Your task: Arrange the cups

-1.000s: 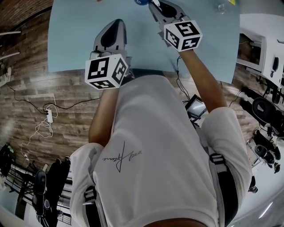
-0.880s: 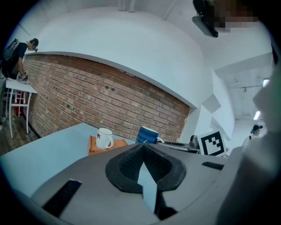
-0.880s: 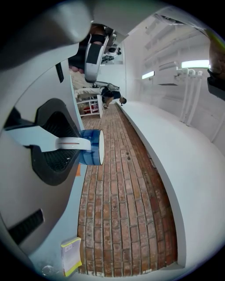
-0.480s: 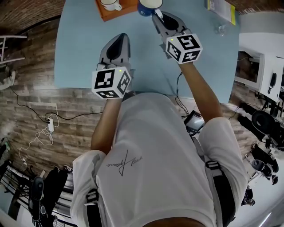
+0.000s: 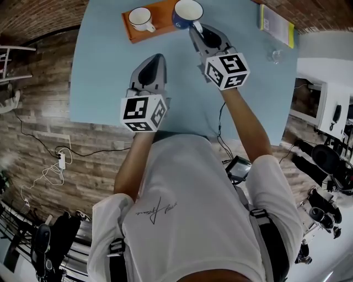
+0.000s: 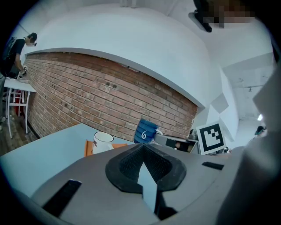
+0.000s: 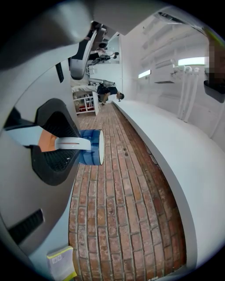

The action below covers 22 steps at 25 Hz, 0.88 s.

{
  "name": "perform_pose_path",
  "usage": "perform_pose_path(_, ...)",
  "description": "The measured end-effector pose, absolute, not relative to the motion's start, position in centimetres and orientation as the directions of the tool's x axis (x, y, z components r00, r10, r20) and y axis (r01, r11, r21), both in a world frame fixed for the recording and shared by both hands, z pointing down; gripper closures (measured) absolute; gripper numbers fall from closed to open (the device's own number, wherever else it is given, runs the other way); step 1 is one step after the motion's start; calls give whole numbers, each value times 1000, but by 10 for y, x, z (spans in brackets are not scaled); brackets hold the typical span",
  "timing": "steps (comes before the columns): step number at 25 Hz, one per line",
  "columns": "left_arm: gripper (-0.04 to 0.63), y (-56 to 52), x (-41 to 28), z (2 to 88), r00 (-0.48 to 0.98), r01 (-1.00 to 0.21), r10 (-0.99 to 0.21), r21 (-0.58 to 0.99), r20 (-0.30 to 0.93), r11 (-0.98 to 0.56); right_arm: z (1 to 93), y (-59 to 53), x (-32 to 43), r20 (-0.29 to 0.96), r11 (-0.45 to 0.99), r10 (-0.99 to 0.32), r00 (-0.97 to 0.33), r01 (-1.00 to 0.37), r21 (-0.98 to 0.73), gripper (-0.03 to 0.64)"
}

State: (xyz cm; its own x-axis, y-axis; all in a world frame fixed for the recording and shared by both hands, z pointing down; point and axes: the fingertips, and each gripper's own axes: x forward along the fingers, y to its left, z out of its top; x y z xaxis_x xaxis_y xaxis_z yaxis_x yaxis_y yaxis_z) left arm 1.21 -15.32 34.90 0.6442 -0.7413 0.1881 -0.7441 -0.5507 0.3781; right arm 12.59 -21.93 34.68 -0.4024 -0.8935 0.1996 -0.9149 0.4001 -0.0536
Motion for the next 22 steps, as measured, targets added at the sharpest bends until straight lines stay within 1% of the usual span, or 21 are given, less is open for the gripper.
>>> perform_pose_path(22, 586, -182, 22, 383, 628, -756, -742, 408, 234, -511, 399, -268, 128, 243, 391, -883, -402, -915, -96, 555)
